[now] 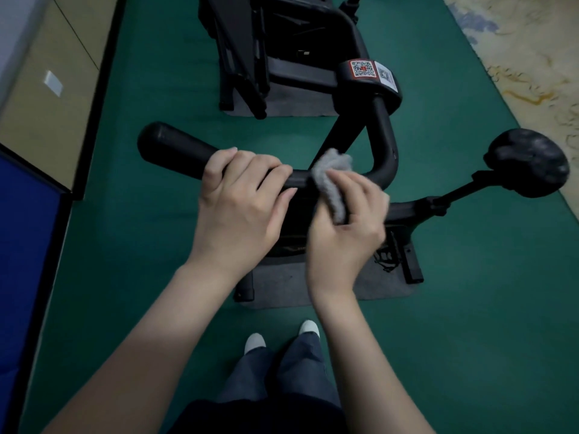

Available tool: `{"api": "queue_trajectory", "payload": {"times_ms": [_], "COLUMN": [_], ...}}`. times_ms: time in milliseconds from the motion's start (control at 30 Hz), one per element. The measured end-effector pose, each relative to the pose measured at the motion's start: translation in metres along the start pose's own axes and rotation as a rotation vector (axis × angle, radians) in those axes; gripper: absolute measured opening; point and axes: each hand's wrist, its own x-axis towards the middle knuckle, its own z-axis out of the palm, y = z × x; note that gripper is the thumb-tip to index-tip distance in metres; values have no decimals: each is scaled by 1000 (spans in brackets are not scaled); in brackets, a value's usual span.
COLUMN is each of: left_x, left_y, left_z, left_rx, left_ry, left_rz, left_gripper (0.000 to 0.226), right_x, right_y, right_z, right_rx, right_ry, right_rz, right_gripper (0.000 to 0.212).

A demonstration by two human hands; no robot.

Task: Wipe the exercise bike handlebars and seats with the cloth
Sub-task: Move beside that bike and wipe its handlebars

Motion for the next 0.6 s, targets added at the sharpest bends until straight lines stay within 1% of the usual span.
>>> {"api": "queue_trajectory", "payload": {"times_ms": [67,100,133,267,433,500,600], "left_x": [0,0,0,0,1,1,4], "left_y": [0,0,0,1,5,7,15], "left_z": [0,1,1,1,1,1,3], "left_rx": [-1,-3,-4,-3,5,9,-3], "left_ry": [-3,-2,1,11,8,13,26], "left_rz": [-1,-1,-1,-9,-27,-46,-83], "left_gripper": [19,19,19,19,22,23,25], "right_x": [-2,2,9,28,14,22,28], "right_y": [-2,1,5,16,16,31,46], "right_z": [1,-1,-4,-16,-14,-20,-24], "right_rx": [-37,-62,-91,-156,-108,-108,-65], "right_ry": [-132,-163,-164,-74,-177,-104,56], "right_rz": [-139,-176,-183,-95,-205,-147,8], "right_gripper": [24,26,27,27,28,29,26]}}
